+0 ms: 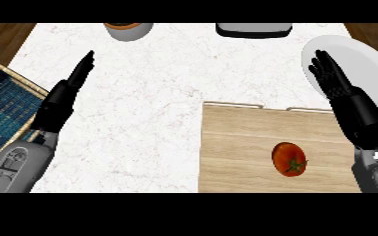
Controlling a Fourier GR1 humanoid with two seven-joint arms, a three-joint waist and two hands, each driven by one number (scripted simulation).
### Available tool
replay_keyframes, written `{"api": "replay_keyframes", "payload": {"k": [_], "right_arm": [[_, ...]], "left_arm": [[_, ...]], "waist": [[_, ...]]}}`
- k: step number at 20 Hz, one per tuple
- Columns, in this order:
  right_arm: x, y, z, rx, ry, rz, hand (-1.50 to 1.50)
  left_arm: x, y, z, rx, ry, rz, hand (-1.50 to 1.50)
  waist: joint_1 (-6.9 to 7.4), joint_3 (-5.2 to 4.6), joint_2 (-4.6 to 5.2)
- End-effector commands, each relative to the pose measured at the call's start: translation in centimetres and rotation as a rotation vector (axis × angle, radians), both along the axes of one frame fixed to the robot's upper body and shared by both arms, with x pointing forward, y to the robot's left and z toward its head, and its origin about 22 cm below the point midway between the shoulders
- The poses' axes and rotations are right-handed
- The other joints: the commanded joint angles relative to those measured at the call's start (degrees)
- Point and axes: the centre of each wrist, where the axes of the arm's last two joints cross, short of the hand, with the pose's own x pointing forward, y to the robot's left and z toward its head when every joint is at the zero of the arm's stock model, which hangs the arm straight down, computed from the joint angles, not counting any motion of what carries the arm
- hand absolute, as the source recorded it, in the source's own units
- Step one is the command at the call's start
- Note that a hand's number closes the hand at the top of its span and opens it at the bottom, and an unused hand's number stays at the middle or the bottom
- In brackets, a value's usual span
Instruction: Pick the tomato from the tray and place it in the plate
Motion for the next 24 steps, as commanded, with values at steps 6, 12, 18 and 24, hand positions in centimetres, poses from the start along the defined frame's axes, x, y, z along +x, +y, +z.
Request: {"api": "replay_keyframes", "payload": {"k": [6,12,18,24], "right_arm": [[-2.4,-4.7,-8.1,0.555,0.456,0.030,-1.50],[-0.5,-8.6,-1.3,-0.414,0.289,-0.081,-1.50],[-1.4,-3.2,1.2,-0.517,0.295,-0.119,-1.50],[-1.8,-1.2,4.5,-0.554,0.530,-0.091,-1.50]], "left_arm": [[-0.3,-2.7,2.6,-0.119,-0.136,-0.145,0.00],[-1.4,-2.9,2.0,-0.182,-0.062,-0.194,0.00],[-2.6,-1.3,2.2,-0.187,-0.053,-0.178,0.00],[-4.5,-1.5,0.8,-0.168,-0.060,-0.180,0.00]], "waist": [[0.06,0.46,1.17],[0.69,0.05,0.67],[-0.68,0.03,0.52],[-0.36,-0.01,0.53]]}}
